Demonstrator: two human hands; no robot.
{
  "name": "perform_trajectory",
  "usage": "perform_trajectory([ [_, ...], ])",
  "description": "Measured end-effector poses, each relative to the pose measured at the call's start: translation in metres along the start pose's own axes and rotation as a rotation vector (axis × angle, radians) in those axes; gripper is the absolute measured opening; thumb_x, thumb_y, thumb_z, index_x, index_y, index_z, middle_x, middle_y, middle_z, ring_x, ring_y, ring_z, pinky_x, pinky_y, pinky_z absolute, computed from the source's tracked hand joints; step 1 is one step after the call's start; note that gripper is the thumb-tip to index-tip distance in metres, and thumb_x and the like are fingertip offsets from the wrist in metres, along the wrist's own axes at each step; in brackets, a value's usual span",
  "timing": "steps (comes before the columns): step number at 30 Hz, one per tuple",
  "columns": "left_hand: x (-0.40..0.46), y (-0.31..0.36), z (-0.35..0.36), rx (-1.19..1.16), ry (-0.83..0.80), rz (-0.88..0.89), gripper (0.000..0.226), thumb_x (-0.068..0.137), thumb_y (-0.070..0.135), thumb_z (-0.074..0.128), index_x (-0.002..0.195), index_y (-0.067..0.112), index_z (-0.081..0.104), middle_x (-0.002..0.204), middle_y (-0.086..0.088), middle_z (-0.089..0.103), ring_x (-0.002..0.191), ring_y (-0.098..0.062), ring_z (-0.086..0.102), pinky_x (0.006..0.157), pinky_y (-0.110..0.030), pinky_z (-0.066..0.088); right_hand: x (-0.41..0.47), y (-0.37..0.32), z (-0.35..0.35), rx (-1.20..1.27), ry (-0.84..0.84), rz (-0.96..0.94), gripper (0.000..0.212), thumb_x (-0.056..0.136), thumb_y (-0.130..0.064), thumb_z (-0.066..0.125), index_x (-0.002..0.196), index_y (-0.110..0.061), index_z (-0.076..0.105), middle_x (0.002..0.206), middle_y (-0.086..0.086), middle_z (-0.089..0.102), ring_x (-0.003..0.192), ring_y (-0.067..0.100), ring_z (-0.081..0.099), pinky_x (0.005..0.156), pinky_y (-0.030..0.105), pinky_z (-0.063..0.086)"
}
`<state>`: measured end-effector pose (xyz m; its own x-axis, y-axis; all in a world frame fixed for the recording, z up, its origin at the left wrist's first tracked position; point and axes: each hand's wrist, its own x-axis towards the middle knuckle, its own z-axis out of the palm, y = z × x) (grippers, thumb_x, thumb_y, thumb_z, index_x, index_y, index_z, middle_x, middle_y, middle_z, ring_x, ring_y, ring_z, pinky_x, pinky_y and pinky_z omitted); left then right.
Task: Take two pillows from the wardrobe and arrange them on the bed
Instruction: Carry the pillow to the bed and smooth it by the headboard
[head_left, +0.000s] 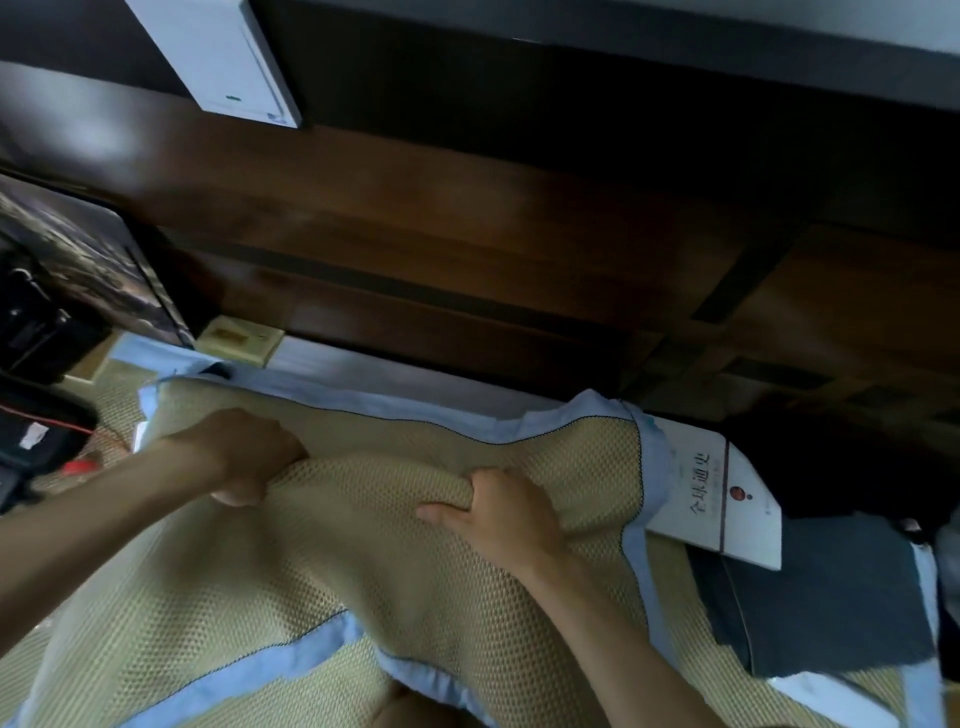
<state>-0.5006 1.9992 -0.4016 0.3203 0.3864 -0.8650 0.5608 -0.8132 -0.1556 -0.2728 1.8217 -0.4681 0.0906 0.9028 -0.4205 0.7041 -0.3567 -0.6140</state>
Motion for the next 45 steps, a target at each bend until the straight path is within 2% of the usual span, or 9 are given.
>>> perform_trajectory([
  [12, 0.006, -0.002, -0.018, 0.079, 0.204, -0.012, 0.040, 0.094, 0.023, 0.052, 0.128, 0.043, 0.055, 0.116, 0.016, 0.067, 0.109, -0.007, 0.062, 0.101, -0.031, 0.038, -0.005, 0.000, -0.003, -0.010, 0.090, 0.027, 0.057, 0.084, -0.079, 0.059, 0.079, -0.023, 0.065, 0.063, -0.009, 0.063, 0.056, 0.008, 0.063, 0.059, 0.028, 0.056],
  [20, 0.015, -0.003, -0.017, 0.056, 0.191, -0.074, 0.039, 0.094, 0.026, 0.051, 0.127, 0.046, 0.054, 0.114, 0.018, 0.067, 0.110, -0.006, 0.061, 0.105, -0.039, 0.034, 0.017, -0.007, -0.018, -0.100, 0.125, -0.022, 0.056, 0.085, -0.076, 0.062, 0.080, -0.020, 0.062, 0.062, -0.008, 0.061, 0.057, 0.010, 0.061, 0.064, 0.035, 0.057],
  [24, 0.019, -0.002, -0.011, 0.038, 0.245, -0.085, 0.036, 0.093, 0.019, 0.052, 0.120, 0.044, 0.056, 0.107, 0.017, 0.067, 0.105, -0.007, 0.062, 0.106, -0.042, 0.031, 0.014, 0.003, -0.010, -0.109, 0.172, -0.036, 0.052, 0.084, -0.078, 0.060, 0.077, -0.027, 0.054, 0.056, -0.014, 0.053, 0.051, 0.005, 0.053, 0.060, 0.029, 0.049],
  [28, 0.032, 0.004, -0.004, 0.063, 0.243, -0.087, 0.030, 0.090, 0.018, 0.055, 0.109, 0.041, 0.056, 0.092, 0.017, 0.063, 0.097, -0.007, 0.063, 0.104, -0.045, 0.034, 0.016, 0.014, 0.000, -0.110, 0.154, -0.016, 0.056, 0.083, -0.080, 0.060, 0.089, -0.025, 0.067, 0.058, -0.014, 0.058, 0.051, 0.004, 0.055, 0.065, 0.028, 0.049],
  [31, 0.048, 0.016, 0.007, 0.057, 0.189, -0.091, 0.030, 0.091, 0.022, 0.055, 0.117, 0.039, 0.055, 0.102, 0.014, 0.066, 0.103, -0.009, 0.064, 0.109, -0.051, 0.031, 0.020, 0.019, 0.006, -0.131, 0.075, 0.007, 0.057, 0.083, -0.079, 0.061, 0.093, -0.023, 0.066, 0.058, -0.013, 0.055, 0.052, 0.007, 0.056, 0.074, 0.032, 0.055],
  [36, 0.062, 0.038, 0.039, 0.043, 0.236, -0.102, 0.056, 0.086, 0.027, 0.065, 0.136, 0.025, 0.039, 0.123, 0.007, 0.060, 0.117, -0.016, 0.058, 0.112, -0.053, 0.030, 0.015, 0.017, 0.013, -0.162, -0.027, 0.068, 0.052, 0.089, -0.063, 0.068, 0.109, -0.015, 0.061, 0.097, 0.000, 0.070, 0.088, 0.020, 0.068, 0.087, 0.039, 0.055],
  [41, 0.075, 0.079, 0.057, -0.285, 0.728, 0.029, 0.064, 0.076, 0.032, 0.057, 0.136, 0.014, 0.044, 0.142, -0.008, 0.049, 0.128, -0.029, 0.051, 0.105, -0.056, 0.040, 0.021, -0.023, 0.054, -0.180, 0.248, -0.101, 0.038, 0.098, -0.025, 0.061, 0.133, -0.015, 0.050, 0.131, 0.007, 0.058, 0.124, 0.026, 0.053, 0.109, 0.043, 0.041],
  [43, 0.089, 0.095, 0.062, -0.341, 0.767, 0.033, 0.067, 0.088, 0.035, 0.038, 0.151, 0.012, 0.035, 0.161, -0.008, 0.031, 0.148, -0.024, 0.030, 0.118, -0.055, 0.026, 0.036, -0.023, 0.068, -0.194, 0.215, -0.117, 0.052, 0.106, -0.031, 0.039, 0.154, -0.014, 0.037, 0.161, 0.008, 0.039, 0.152, 0.029, 0.028, 0.125, 0.052, 0.016],
  [45, 0.107, 0.099, 0.072, -0.343, 0.734, 0.006, 0.069, 0.097, 0.044, 0.023, 0.160, 0.017, 0.015, 0.169, -0.001, 0.008, 0.155, -0.016, 0.005, 0.124, -0.056, 0.009, 0.048, -0.003, 0.080, -0.324, 0.140, -0.102, 0.061, 0.109, -0.044, 0.021, 0.164, -0.019, 0.016, 0.173, 0.002, 0.010, 0.159, 0.022, -0.002, 0.126, 0.054, -0.008],
])
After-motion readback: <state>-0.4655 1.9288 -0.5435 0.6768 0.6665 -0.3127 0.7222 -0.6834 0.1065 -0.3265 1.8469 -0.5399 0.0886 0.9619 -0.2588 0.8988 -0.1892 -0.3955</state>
